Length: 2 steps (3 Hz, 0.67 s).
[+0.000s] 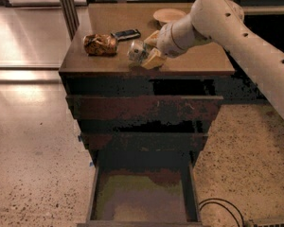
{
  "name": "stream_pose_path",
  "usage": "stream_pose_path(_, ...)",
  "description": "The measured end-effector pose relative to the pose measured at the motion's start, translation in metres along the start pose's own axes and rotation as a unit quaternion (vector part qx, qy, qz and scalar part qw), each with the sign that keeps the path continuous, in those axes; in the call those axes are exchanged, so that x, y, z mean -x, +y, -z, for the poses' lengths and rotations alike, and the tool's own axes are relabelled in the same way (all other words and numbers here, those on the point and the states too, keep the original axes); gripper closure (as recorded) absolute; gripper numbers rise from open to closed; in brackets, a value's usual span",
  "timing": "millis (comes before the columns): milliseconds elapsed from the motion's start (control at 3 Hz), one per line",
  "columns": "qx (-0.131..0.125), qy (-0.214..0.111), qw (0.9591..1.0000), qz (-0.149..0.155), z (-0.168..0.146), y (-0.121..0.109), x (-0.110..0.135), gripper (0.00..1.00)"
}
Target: Pick 7up can from bottom drawer and place on counter
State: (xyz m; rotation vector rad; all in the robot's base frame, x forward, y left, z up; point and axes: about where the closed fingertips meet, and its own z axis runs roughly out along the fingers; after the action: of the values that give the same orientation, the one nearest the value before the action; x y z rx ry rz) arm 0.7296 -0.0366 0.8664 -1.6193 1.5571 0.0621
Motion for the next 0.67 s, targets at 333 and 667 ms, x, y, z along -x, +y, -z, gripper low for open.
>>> stream_pose_path(333, 0.000, 0.000, 1.0000, 0.000, 0.000, 0.000, 0.000, 1.00)
stream_pose_path(667, -0.008, 0.007, 0.9999, 0.007, -0.002, -0.020, 0.004, 1.00)
